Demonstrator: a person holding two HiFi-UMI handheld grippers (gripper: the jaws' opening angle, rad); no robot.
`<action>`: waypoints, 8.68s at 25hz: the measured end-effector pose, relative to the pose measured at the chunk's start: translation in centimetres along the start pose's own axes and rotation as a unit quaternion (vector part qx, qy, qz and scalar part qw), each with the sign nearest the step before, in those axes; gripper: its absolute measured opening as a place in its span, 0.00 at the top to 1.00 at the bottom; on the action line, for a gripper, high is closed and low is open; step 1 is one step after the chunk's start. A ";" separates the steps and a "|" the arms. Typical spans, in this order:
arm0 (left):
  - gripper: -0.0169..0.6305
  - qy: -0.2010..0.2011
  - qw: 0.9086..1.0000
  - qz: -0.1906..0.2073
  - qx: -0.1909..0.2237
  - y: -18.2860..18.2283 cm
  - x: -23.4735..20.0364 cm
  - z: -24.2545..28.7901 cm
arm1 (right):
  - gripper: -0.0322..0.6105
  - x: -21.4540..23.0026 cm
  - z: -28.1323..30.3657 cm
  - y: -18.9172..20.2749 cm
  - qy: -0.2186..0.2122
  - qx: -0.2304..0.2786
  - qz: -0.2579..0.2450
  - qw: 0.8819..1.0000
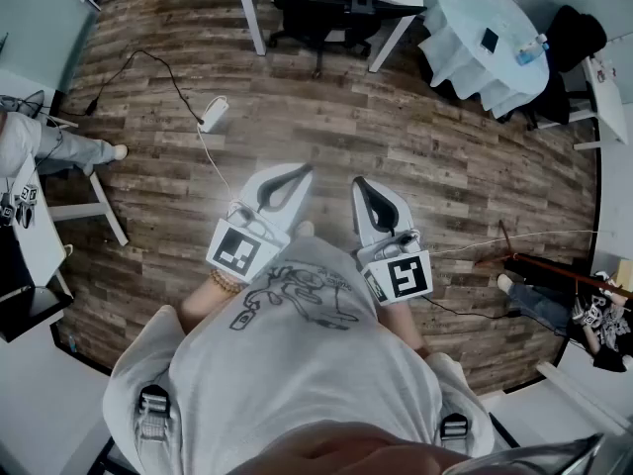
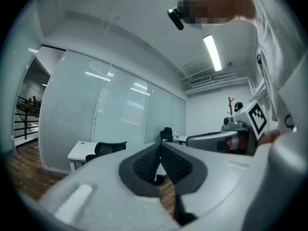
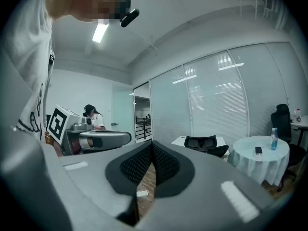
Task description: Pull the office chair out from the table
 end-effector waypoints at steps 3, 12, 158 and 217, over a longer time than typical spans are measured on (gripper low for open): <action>0.97 -0.001 1.000 0.002 0.000 0.0 0.4 0.9 | 0.94 0.9 -0.3 -0.1 -0.001 -0.002 0.000 1.000; 0.97 -0.003 1.000 0.001 -0.004 0.8 1.7 0.8 | 0.94 1.3 -1.9 0.4 0.000 0.015 0.007 1.000; 0.83 0.123 0.802 0.462 -0.358 20.8 -31.5 41.5 | 0.79 43.6 33.4 18.4 -0.084 -0.489 -0.264 0.827; 0.81 0.102 0.779 0.473 -0.399 22.7 -11.6 5.8 | 0.80 7.6 9.8 22.3 -0.103 -0.473 -0.253 0.838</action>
Point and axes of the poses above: the fingertips, and each gripper's own axes: z forward along the fingers, x to its right, y out of its underside, the point moved 8 cm from there along -z, backward along the fingers, and after that the axes turned 13 degrees about -y, right-handed, at the moved point
